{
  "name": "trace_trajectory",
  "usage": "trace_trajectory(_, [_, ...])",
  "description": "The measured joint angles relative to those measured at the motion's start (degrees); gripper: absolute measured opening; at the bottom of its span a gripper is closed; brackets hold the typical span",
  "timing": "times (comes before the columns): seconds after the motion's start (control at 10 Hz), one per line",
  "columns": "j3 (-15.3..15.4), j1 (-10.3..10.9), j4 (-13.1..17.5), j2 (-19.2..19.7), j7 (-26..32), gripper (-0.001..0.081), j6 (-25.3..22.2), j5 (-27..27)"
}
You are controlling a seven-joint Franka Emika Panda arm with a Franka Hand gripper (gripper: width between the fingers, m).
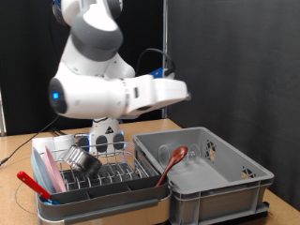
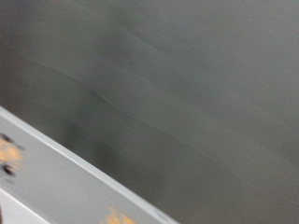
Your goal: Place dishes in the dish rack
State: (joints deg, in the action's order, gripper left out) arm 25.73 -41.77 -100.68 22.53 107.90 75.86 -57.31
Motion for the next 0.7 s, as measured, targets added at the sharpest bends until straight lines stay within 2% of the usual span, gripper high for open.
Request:
trace_trajectory(0.1, [1.24, 0.64, 0.81, -0.04, 3.31, 0.0803, -3.59, 3.52])
trace_trajectory(0.3, [3.54, 1.97, 1.06, -0.72, 9.14, 0.0803, -6.77, 7.82])
trace_trajectory(0.5, [5.44, 3.32, 0.03, -2.44, 11.75, 0.0803, -6.73, 9.68])
trace_trajectory(0.7, [7.11, 5.37, -2.36, -5.02, 12.1, 0.0803, -2.92, 11.12])
